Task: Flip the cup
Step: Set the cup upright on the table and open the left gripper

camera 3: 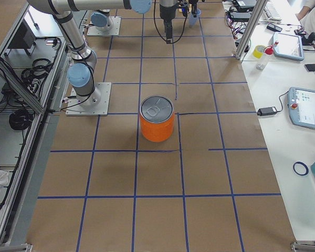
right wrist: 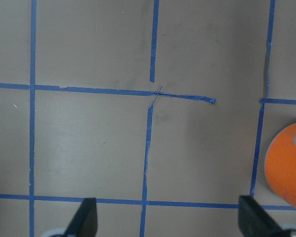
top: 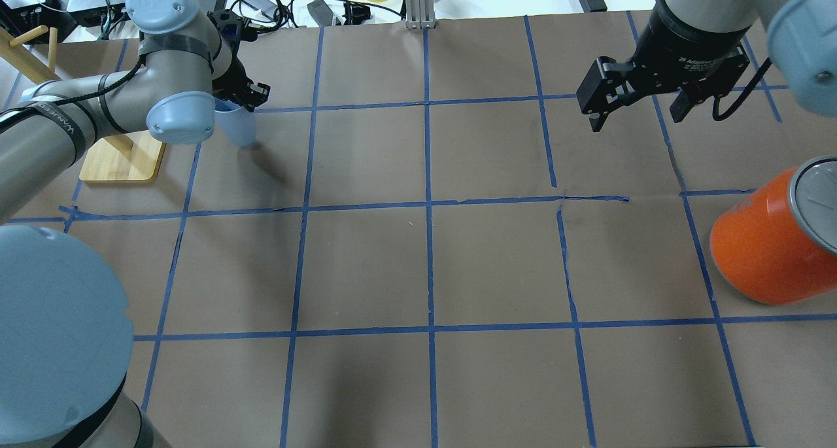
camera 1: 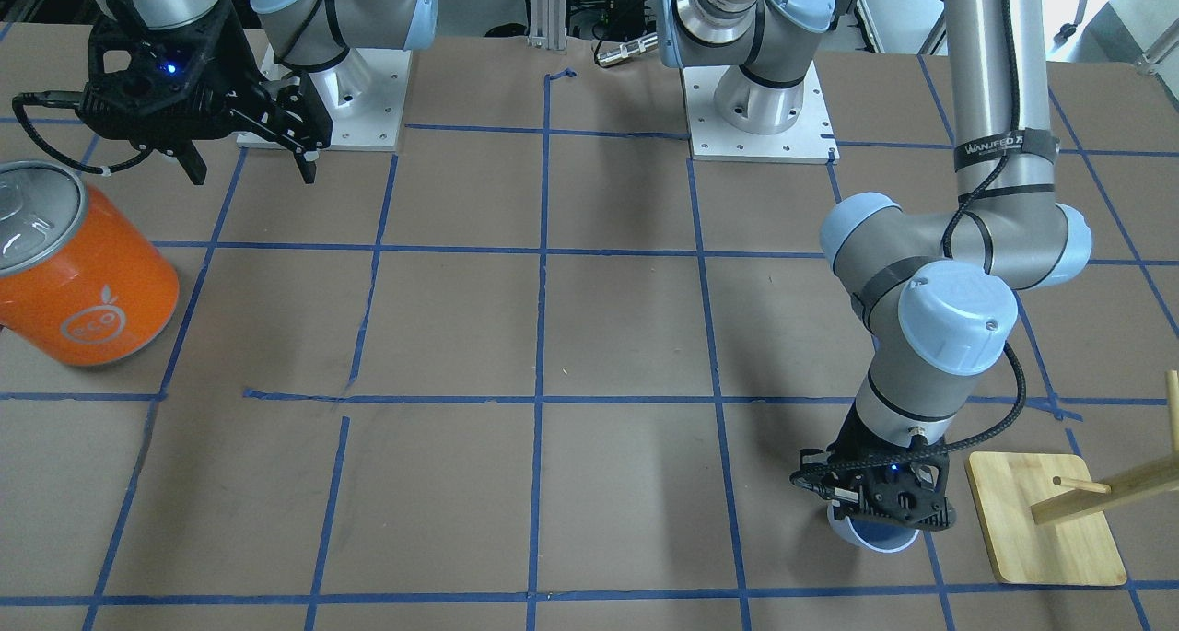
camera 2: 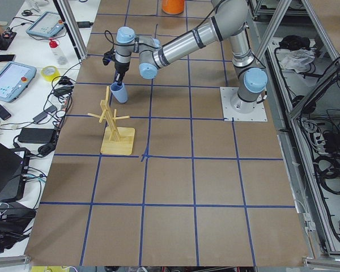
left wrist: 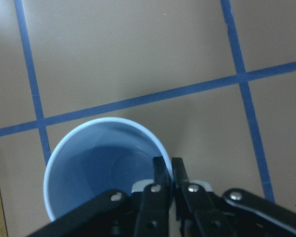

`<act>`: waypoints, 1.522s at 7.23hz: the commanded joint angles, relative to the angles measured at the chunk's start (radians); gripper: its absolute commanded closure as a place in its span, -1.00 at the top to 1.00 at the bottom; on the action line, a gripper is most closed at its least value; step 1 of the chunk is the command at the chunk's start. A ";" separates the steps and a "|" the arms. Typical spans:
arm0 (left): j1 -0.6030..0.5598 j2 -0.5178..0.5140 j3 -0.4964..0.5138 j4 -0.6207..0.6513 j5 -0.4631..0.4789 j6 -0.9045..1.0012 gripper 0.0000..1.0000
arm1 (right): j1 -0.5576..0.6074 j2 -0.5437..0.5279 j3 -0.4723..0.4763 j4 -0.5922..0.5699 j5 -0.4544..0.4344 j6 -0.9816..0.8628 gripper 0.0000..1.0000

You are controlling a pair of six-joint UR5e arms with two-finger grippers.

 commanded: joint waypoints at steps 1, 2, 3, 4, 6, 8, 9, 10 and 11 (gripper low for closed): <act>-0.001 0.008 -0.025 0.013 -0.012 -0.002 -1.00 | 0.000 0.001 0.001 0.000 0.000 0.002 1.00; -0.001 0.011 -0.036 0.030 -0.025 -0.002 -1.00 | 0.000 0.002 0.001 0.000 0.000 0.001 1.00; -0.001 0.011 -0.040 0.048 -0.027 -0.002 -1.00 | 0.000 0.000 0.001 0.002 -0.002 0.002 1.00; -0.001 0.011 -0.042 0.048 -0.027 -0.002 -1.00 | 0.000 0.001 0.001 0.002 0.000 0.002 1.00; 0.001 0.011 -0.043 0.050 -0.027 -0.005 0.86 | 0.000 0.000 0.001 0.003 0.000 0.002 1.00; 0.001 0.020 -0.042 0.048 -0.024 -0.008 0.95 | 0.000 0.000 0.001 -0.002 0.000 -0.001 1.00; 0.001 0.033 -0.028 0.039 -0.018 -0.010 1.00 | 0.005 -0.003 -0.002 -0.002 -0.002 0.007 1.00; -0.001 0.061 -0.025 0.007 -0.016 -0.011 1.00 | 0.005 0.000 -0.001 -0.003 -0.002 0.007 1.00; -0.004 0.110 0.007 -0.125 -0.012 -0.022 1.00 | 0.003 0.000 -0.001 -0.002 -0.002 0.006 1.00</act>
